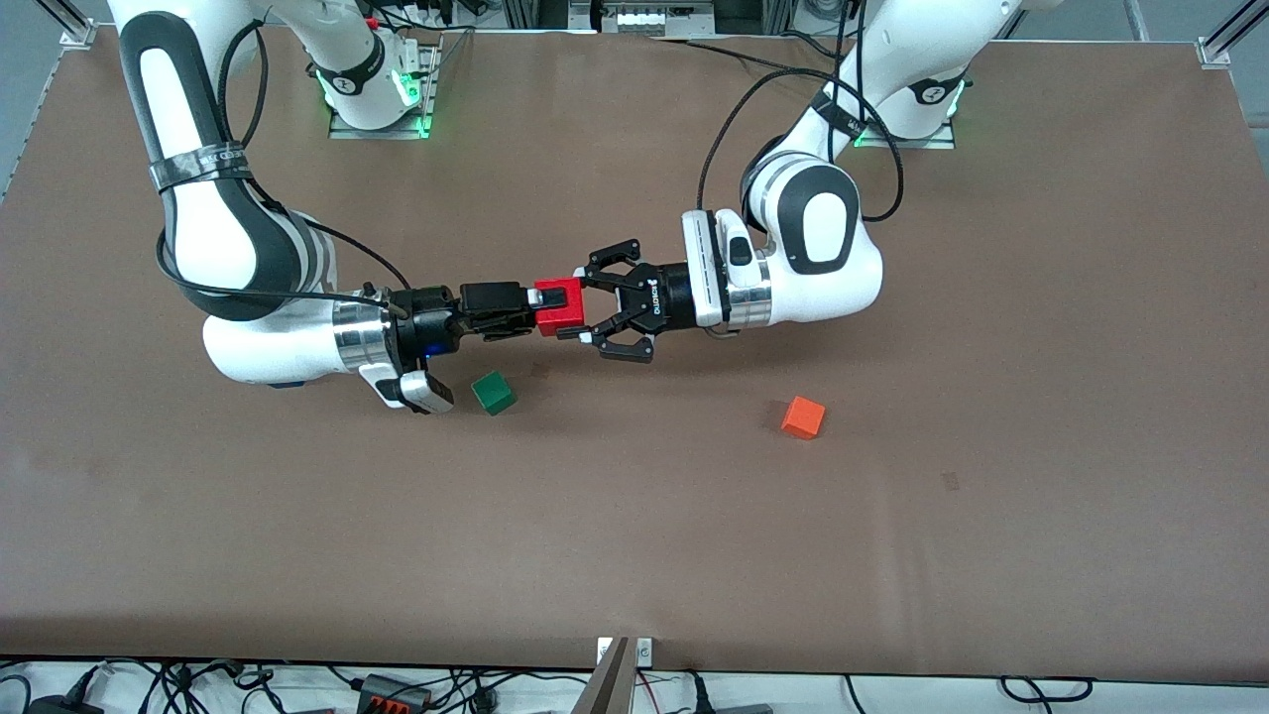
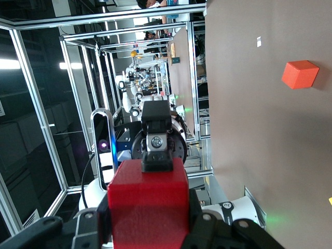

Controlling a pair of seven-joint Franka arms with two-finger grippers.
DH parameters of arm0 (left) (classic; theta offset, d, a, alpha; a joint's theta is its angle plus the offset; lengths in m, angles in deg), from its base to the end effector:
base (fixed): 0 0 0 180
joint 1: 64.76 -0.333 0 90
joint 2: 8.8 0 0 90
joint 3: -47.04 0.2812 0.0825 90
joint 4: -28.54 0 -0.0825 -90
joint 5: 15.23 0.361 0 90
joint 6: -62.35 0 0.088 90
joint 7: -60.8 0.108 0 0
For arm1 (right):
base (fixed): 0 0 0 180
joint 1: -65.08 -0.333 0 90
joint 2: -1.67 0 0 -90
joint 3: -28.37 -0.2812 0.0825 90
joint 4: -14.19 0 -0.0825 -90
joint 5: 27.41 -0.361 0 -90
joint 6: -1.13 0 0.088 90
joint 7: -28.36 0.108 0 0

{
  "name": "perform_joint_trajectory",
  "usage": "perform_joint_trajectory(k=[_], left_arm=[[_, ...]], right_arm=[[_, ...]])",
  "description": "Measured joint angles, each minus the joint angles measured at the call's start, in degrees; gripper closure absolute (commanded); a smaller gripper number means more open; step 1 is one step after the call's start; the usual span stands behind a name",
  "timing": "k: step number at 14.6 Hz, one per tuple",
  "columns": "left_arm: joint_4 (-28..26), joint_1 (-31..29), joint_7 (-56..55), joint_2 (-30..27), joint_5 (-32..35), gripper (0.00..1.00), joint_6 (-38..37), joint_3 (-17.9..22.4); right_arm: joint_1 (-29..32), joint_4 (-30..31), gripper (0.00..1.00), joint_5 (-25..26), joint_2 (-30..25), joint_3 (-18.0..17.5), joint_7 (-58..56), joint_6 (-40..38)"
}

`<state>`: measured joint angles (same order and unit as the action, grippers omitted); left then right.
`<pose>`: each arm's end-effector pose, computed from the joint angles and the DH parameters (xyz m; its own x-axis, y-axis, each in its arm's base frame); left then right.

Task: Pass red block to right arm, stack on blue
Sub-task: 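Carry the red cube with the right gripper above the blue cube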

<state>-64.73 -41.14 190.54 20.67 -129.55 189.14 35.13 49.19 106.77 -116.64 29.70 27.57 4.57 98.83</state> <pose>0.5473 -0.4036 0.3593 0.0590 0.0439 0.9973 -0.9858 -0.1547 0.0651 0.5906 0.2751 0.3774 0.9788 0.1702 -0.1139 -0.0993 -0.0920 -0.9908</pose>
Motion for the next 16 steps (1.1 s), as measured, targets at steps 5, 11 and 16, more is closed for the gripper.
perform_joint_trajectory(k=[5, 11, 16], left_arm=[[0.5, 0.0, 0.5, 0.0, 0.0, 0.0, 0.0, 0.0], [0.8, -2.1, 0.5, 0.0, 4.0, 0.0, -0.1, 0.5], [0.9, -8.1, -5.4, -0.1, 17.0, 0.0, -8.7, 0.6]], right_arm=[[0.0, 0.0, 1.0, 0.0, 0.2, 0.0, -0.1, 0.0], [0.0, -0.5, 1.0, 1.1, 0.3, 0.3, -0.2, 0.5], [2.5, -0.5, 1.0, 16.4, 0.6, 1.3, -0.2, 0.6]])
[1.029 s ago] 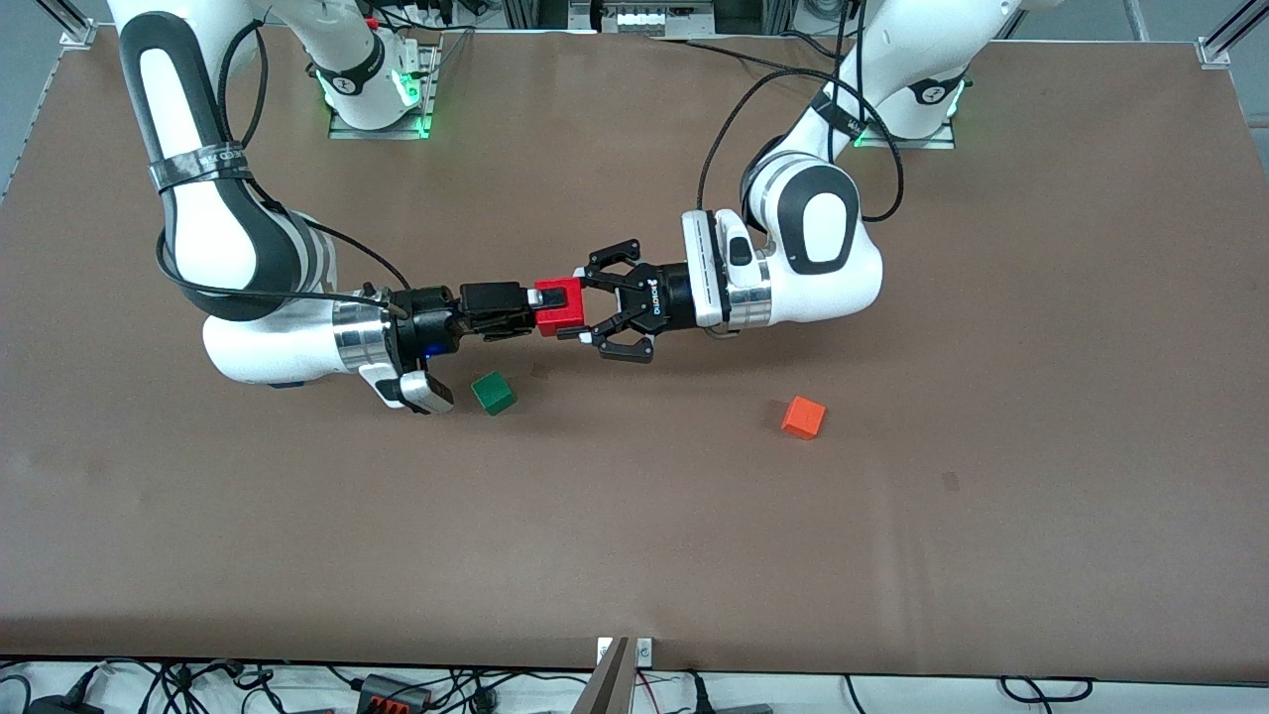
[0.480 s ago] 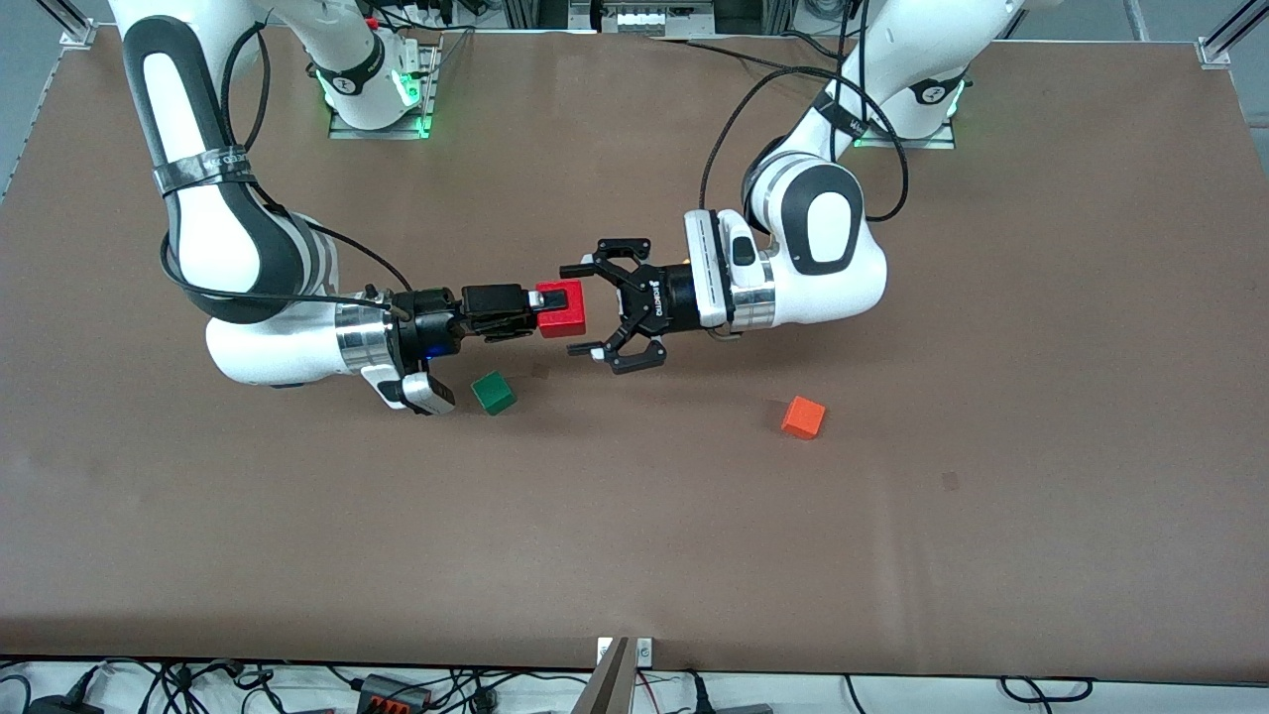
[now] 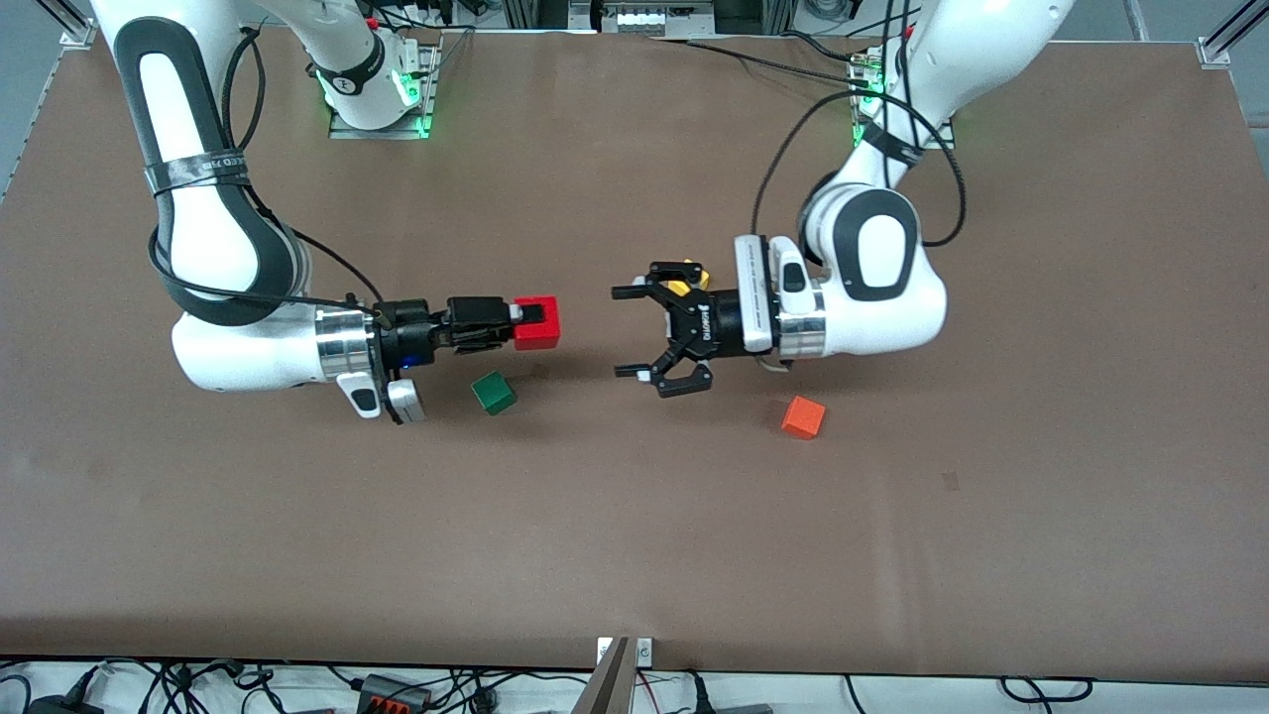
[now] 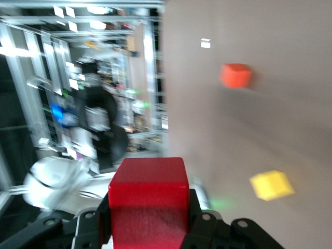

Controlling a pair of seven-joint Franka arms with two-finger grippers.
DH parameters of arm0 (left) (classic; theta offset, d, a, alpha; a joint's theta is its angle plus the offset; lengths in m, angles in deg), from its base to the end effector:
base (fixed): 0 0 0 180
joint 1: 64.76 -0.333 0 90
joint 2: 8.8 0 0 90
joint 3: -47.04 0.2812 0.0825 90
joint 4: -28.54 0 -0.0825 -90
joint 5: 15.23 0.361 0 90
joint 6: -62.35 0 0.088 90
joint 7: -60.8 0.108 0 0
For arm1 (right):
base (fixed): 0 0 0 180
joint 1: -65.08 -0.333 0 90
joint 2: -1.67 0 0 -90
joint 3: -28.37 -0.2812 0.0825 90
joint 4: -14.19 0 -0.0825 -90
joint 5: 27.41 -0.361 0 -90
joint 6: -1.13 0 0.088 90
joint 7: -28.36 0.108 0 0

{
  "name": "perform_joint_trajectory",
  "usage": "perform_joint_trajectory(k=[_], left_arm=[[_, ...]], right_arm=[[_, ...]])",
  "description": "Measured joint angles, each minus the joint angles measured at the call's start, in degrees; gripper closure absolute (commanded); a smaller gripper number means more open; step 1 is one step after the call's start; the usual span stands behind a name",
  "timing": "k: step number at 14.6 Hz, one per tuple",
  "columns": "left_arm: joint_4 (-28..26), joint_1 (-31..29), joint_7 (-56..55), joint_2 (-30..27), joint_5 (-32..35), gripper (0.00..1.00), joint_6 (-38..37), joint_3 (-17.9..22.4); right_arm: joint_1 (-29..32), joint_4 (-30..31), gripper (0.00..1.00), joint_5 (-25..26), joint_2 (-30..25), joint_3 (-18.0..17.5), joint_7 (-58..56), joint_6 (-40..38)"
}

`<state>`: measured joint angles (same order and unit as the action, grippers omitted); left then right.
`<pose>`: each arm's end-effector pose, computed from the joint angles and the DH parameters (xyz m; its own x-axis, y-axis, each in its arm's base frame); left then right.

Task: Pass red block to right arm, stack on blue
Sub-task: 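Carry the red cube with the right gripper above the blue cube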

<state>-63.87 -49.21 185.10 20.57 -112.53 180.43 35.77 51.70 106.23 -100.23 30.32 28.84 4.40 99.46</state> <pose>0.5861 -0.3342 0.3663 -0.0102 -0.0646 0.9979 -0.9993 -0.0354 -0.0126 0.5976 0.2299 0.3502 0.9717 0.2167 -0.0942 -0.0148 -0.3419 -0.9396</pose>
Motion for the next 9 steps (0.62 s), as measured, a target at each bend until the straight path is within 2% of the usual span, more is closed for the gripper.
perform_joint_trajectory(k=[2, 4, 6, 9], left_arm=[[0.0, -3.7, -4.7, 0.0, 6.6, 0.0, -6.9, 0.2], [0.7, -8.0, -12.5, -0.2, 17.7, 0.0, -13.9, 0.3], [3.1, -11.7, -21.2, -0.3, 28.9, 0.0, -21.3, 0.3], [7.0, -14.8, -32.5, -0.5, 41.0, 0.0, -29.1, 0.4]], right_arm=[[1.5, 0.2, 1.0, 9.1, 0.2, 0.1, 0.0, 0.0], [3.0, 0.6, 1.0, 17.7, 0.3, 0.1, 0.0, -0.1], [4.9, 0.9, 1.0, 26.3, 0.3, 0.3, 0.0, -0.1], [8.5, 2.8, 1.0, 38.4, -0.9, 1.1, 0.1, -0.3]])
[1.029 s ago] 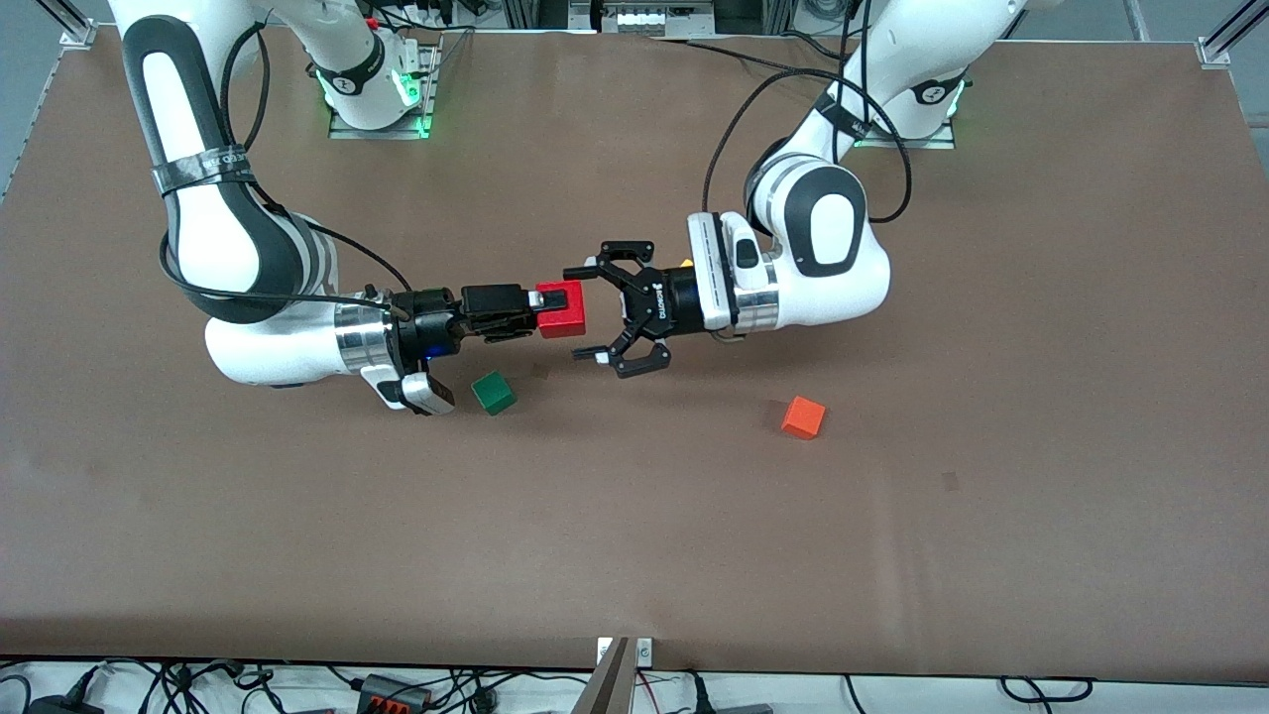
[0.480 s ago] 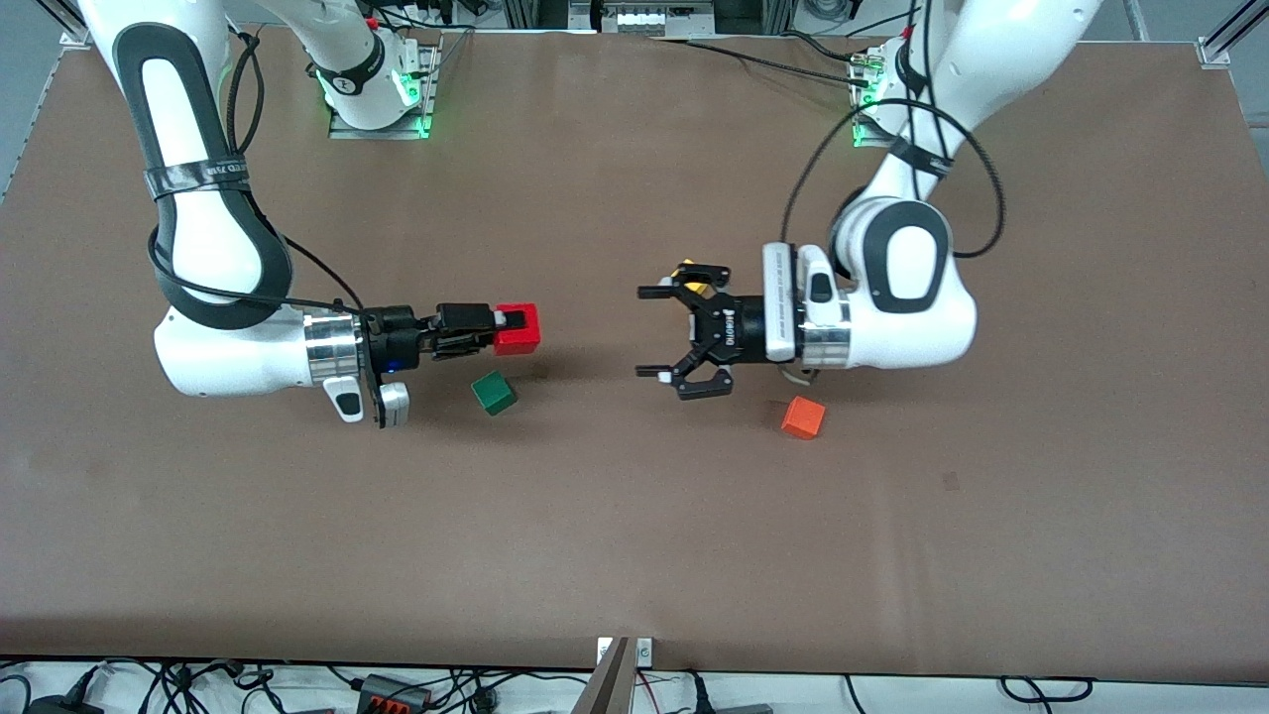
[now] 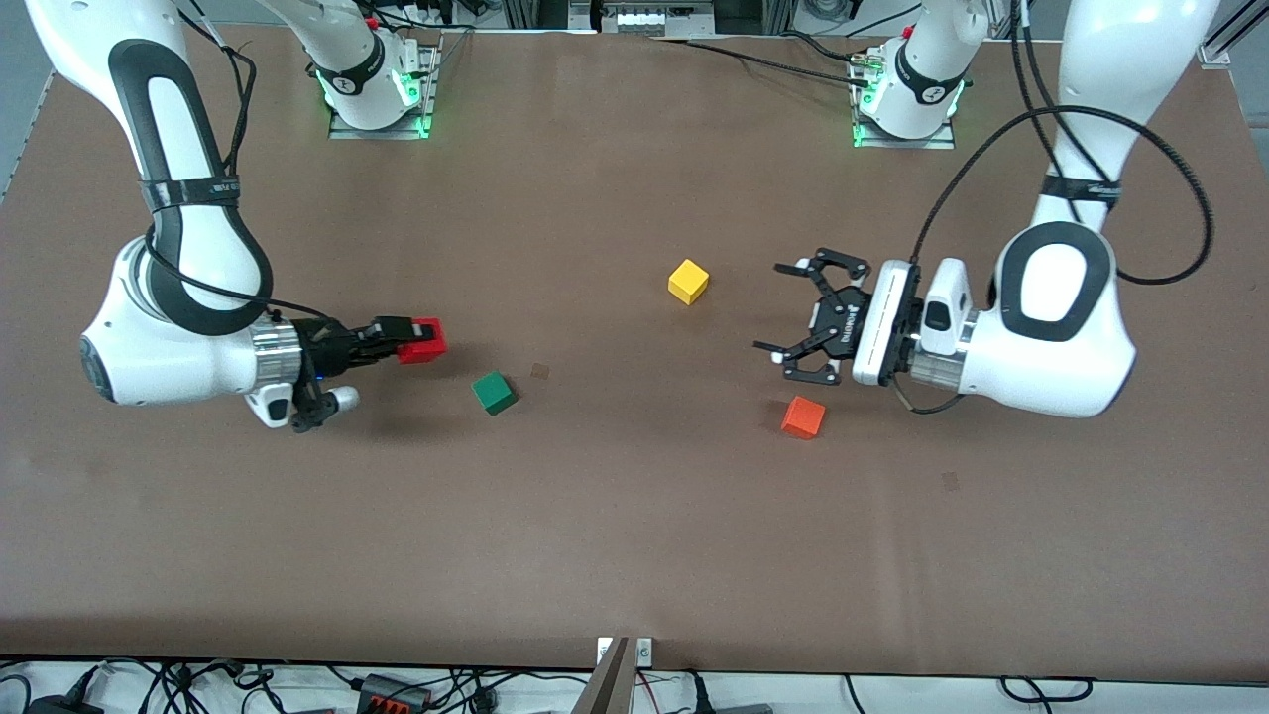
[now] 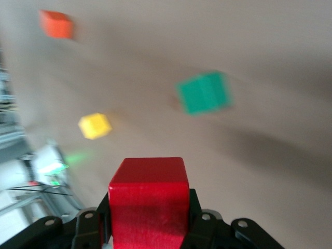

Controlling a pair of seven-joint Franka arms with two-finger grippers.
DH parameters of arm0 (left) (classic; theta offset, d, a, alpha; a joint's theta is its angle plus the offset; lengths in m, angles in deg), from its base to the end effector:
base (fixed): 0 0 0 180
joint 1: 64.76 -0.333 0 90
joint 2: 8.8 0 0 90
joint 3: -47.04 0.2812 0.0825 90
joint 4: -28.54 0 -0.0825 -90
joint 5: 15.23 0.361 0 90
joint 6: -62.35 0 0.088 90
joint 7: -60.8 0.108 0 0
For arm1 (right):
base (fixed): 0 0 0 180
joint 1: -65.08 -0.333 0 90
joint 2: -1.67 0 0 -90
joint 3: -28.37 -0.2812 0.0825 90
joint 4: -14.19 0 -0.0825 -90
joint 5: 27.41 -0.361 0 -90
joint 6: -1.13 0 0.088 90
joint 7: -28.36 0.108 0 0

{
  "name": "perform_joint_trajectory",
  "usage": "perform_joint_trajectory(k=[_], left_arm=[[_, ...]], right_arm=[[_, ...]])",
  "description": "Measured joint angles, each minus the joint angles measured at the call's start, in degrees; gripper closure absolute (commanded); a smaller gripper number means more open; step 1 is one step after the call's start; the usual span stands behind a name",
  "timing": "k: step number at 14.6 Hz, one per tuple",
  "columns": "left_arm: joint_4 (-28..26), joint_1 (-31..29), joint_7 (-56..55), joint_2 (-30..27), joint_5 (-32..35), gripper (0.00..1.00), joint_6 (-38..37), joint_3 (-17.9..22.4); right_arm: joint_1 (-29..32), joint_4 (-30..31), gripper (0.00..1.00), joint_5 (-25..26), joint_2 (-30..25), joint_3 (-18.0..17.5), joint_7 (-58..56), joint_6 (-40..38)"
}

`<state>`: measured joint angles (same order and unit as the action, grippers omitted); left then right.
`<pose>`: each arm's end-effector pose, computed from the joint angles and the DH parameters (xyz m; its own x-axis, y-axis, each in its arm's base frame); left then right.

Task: Pass red block to right arm, stack on blue

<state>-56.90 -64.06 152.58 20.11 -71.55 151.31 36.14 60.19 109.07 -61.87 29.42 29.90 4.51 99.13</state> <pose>0.5986 -0.1964 0.3877 0.2182 -0.5282 0.8206 -0.8931 0.2308 0.3860 0.5920 0.0898 0.2968 0.9250 0.3164 -0.2104 0.1321 -0.7869 -0.6028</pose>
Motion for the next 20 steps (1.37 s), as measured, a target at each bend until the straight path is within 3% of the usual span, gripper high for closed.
perform_joint_trajectory(k=[4, 7, 10, 12, 15, 20], left_arm=[[1.3, -1.2, -11.9, 0.0, 11.5, 0.0, -5.8, 0.1], [6.3, -1.4, -26.5, -0.1, 20.4, 0.0, -10.6, 0.1], [12.2, -1.8, -41.1, -0.9, 29.0, 0.0, -15.6, 0.3], [13.2, -2.1, -48.7, -3.4, 35.2, 0.0, -16.5, 1.7], [10.4, -1.8, -56.5, -10.6, 43.3, 0.0, -17.0, 3.7], [-2.9, 1.5, -68.9, -25.4, 52.5, 0.0, -8.0, 10.0]], right_arm=[[2.8, 3.0, 1.0, 13.9, -1.2, 5.0, 0.0, 2.3], [2.9, 4.3, 1.0, 22.2, -1.3, 6.9, 0.0, 7.0], [2.8, 8.4, 1.0, 27.6, -2.3, 7.3, 1.3, 16.1], [2.4, 13.3, 1.0, 31.4, -4.4, 7.3, 4.5, 23.1], [1.8, 17.3, 1.0, 32.8, -7.1, 7.3, 7.3, 26.6], [1.8, 21.4, 1.0, 32.8, -7.8, 7.7, 7.6, 32.8]])
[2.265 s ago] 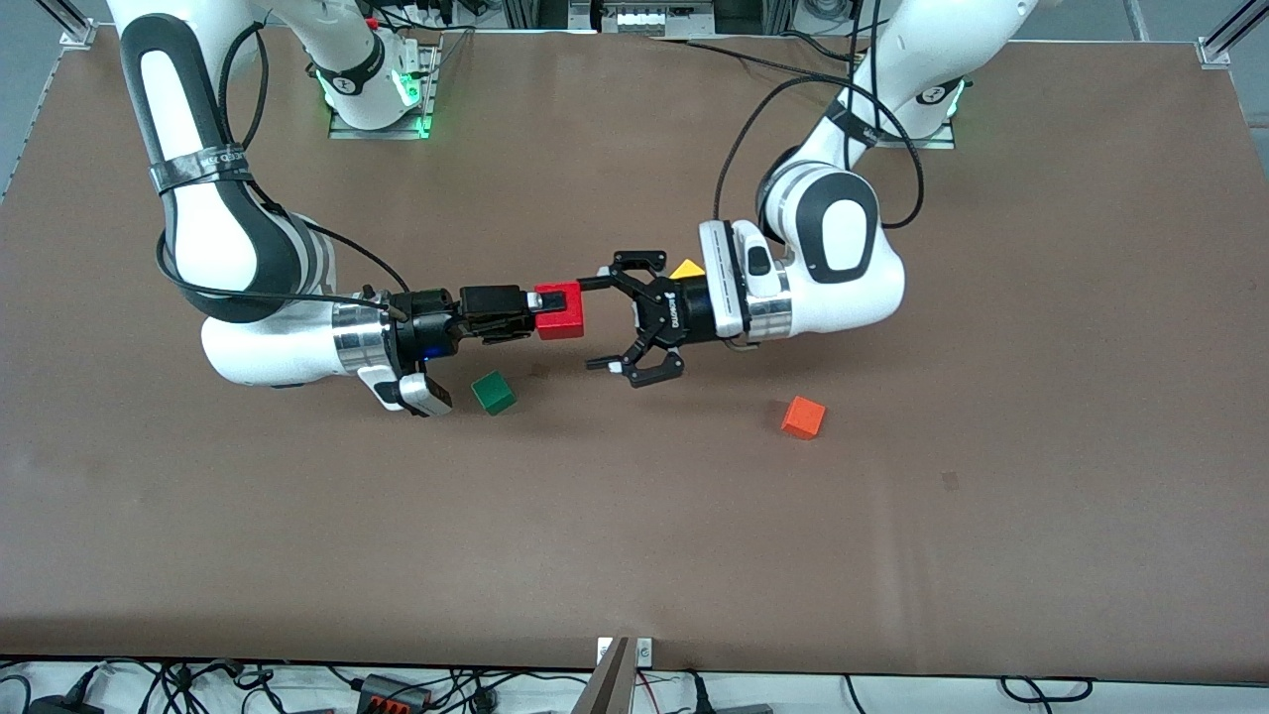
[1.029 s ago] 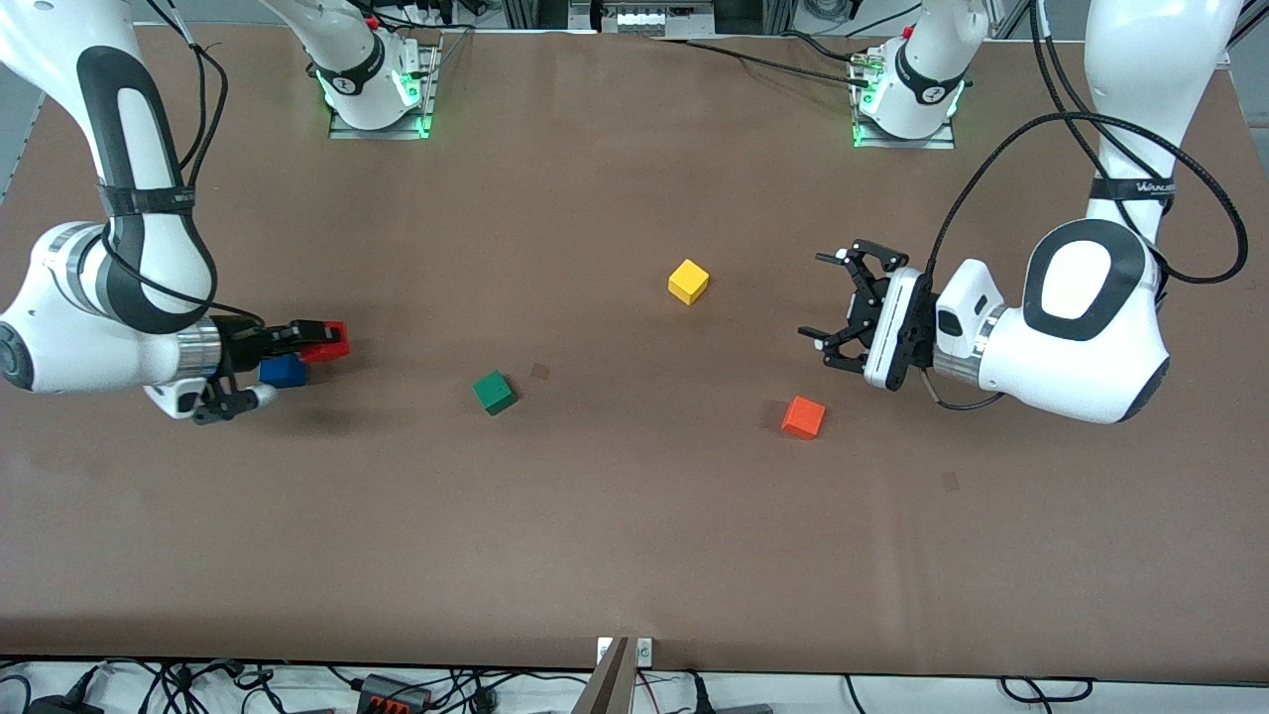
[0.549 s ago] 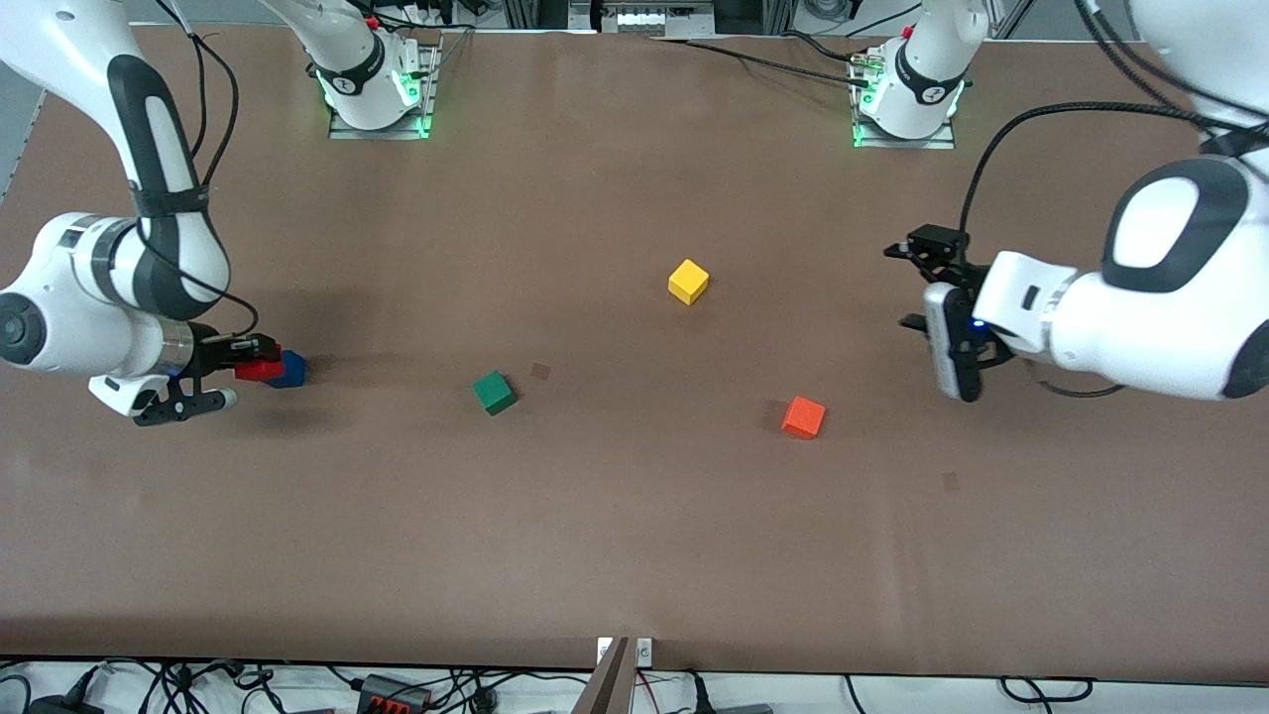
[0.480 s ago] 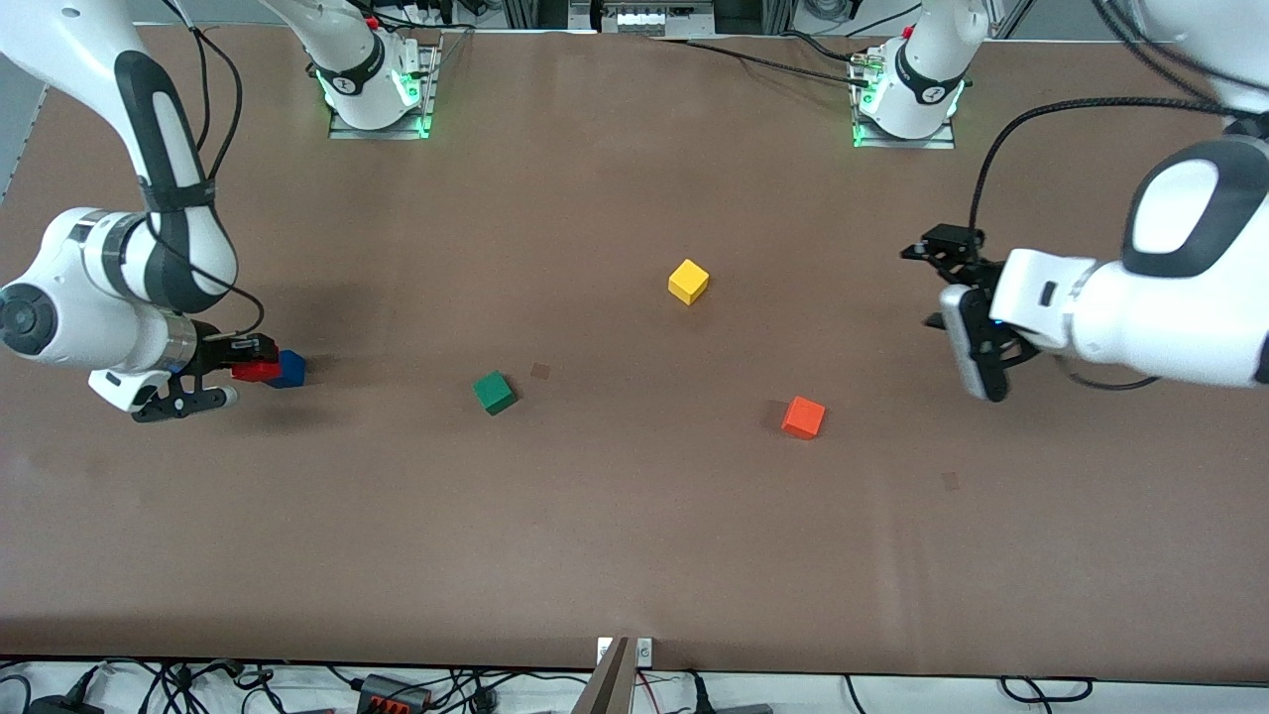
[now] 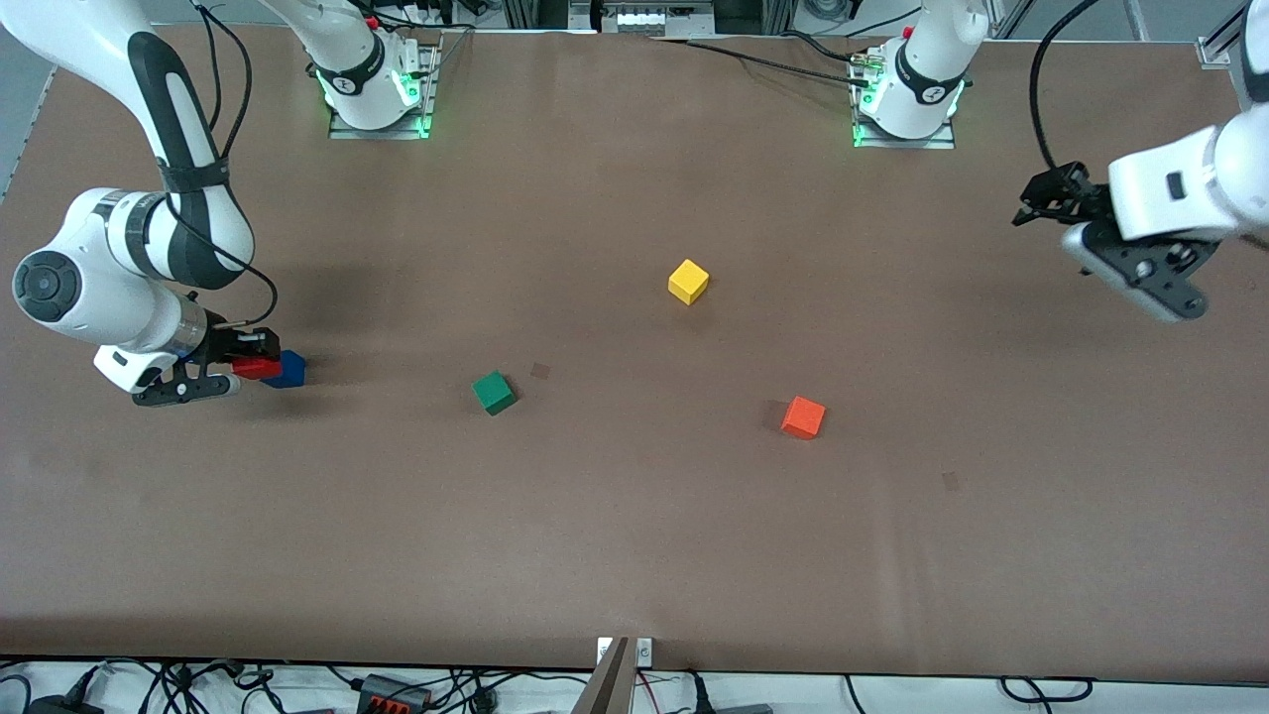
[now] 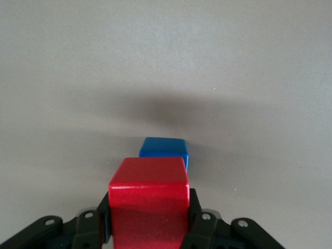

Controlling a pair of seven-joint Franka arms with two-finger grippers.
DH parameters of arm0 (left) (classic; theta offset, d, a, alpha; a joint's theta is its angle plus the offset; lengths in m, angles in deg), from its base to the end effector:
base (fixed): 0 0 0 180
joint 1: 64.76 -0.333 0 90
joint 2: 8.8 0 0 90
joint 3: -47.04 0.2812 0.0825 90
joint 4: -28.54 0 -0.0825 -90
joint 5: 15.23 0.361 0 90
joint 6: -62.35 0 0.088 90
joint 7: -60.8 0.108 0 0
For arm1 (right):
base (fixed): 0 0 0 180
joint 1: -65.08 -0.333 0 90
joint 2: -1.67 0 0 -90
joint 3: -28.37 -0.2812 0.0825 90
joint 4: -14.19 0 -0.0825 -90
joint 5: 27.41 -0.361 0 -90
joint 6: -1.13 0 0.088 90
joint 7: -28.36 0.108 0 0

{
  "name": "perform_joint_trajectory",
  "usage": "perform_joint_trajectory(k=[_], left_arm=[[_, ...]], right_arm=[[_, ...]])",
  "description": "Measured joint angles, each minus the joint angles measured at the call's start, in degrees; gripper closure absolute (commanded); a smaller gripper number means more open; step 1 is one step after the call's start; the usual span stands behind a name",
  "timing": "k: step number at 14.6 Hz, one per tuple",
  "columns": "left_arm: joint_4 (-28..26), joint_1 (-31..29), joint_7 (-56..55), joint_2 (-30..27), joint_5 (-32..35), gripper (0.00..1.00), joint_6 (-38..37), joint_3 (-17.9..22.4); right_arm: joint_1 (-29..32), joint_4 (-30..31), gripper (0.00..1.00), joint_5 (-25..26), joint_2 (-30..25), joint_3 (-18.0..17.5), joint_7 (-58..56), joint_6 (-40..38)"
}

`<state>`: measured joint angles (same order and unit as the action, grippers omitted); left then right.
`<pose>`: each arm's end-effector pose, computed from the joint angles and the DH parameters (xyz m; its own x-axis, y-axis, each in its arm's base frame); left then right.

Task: Pass red block to right arm, stack on blue

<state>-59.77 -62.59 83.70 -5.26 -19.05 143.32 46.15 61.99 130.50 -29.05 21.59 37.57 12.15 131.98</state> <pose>0.5280 -0.0360 0.5570 0.8829 -0.4458 -0.1473 -0.4284 -0.8934 0.1355 0.5575 -0.0581 0.2523 0.9823 0.1617 -0.0948 0.1633 -0.9865 0.0085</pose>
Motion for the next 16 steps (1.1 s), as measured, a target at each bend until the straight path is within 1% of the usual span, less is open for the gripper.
perform_joint_trajectory(k=[3, 5, 8, 11, 14, 16], left_arm=[[-9.8, -0.5, -14.3, -5.7, 1.0, 0.0, 6.4, 0.3], [-13.9, -2.1, -16.7, -6.6, 1.0, 0.0, 10.6, 0.5], [-14.2, -3.0, -17.5, -6.9, 1.8, 0.0, 13.1, 0.6], [-11.9, -2.9, -18.4, -7.3, 2.7, 0.0, 13.3, -0.1], [-9.7, -3.1, -20.7, -6.8, 2.8, 0.0, 13.3, -1.4], [-9.4, -4.3, -20.6, -6.3, 2.8, 0.0, 13.3, -1.6]], right_arm=[[0.0, 0.7, 1.0, 0.2, 0.0, 0.1, 0.0, 0.8], [0.0, 0.9, 1.0, 0.7, 0.0, 0.1, 0.0, 1.1], [0.0, 1.1, 1.0, 0.8, 0.3, 0.1, 0.2, 1.4], [-0.1, 1.1, 1.0, 0.9, 1.0, 0.1, 1.2, 1.6], [-0.1, 1.1, 1.0, 3.2, 1.6, 0.1, 1.8, 2.1], [-0.1, 1.1, 1.0, 3.8, 1.7, 0.1, 2.0, 2.3]])
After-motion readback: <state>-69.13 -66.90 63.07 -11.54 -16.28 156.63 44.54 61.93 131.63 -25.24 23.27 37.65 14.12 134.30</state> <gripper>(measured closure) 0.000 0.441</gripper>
